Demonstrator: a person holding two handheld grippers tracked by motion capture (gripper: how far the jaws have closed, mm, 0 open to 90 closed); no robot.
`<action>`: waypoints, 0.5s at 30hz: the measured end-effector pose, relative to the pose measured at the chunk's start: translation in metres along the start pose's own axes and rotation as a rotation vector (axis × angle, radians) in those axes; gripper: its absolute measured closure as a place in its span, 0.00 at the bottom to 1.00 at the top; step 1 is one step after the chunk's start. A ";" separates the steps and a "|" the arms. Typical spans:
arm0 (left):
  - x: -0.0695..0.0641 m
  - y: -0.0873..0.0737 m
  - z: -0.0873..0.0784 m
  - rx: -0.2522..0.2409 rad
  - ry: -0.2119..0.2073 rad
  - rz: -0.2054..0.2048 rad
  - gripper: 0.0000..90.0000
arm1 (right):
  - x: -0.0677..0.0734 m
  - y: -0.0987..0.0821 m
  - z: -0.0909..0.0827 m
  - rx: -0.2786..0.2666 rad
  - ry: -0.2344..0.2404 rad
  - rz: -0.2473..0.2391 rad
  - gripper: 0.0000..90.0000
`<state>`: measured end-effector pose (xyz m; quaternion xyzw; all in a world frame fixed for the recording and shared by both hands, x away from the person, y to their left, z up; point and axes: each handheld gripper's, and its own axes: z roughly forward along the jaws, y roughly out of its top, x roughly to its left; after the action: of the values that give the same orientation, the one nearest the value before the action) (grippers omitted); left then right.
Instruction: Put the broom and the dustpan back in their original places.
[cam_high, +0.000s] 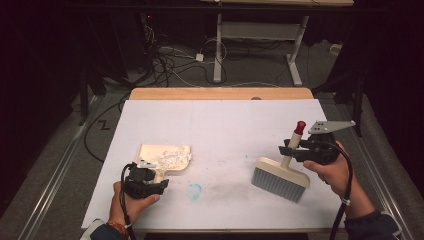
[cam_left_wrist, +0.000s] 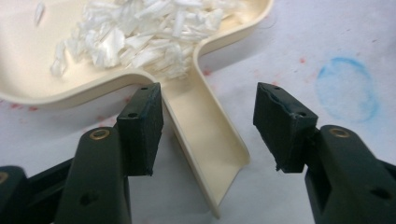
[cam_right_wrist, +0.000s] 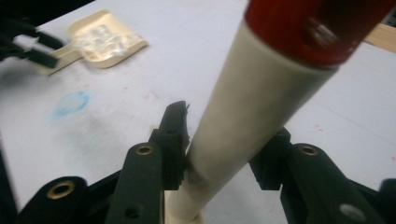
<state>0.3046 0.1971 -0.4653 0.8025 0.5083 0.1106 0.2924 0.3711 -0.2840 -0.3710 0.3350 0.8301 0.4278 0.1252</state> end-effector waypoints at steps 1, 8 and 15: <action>-0.001 0.000 0.000 -0.008 0.002 0.005 0.46 | -0.002 0.001 0.003 -0.001 -0.024 0.007 0.67; 0.001 -0.001 0.005 -0.015 0.023 0.035 0.47 | -0.021 0.007 0.034 -0.027 -0.193 0.030 0.65; 0.000 0.005 0.009 -0.039 0.042 0.074 0.48 | -0.032 0.018 0.063 -0.021 -0.259 0.040 0.65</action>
<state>0.3129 0.1926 -0.4695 0.8124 0.4820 0.1480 0.2929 0.4341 -0.2585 -0.3966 0.4026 0.7956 0.3920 0.2262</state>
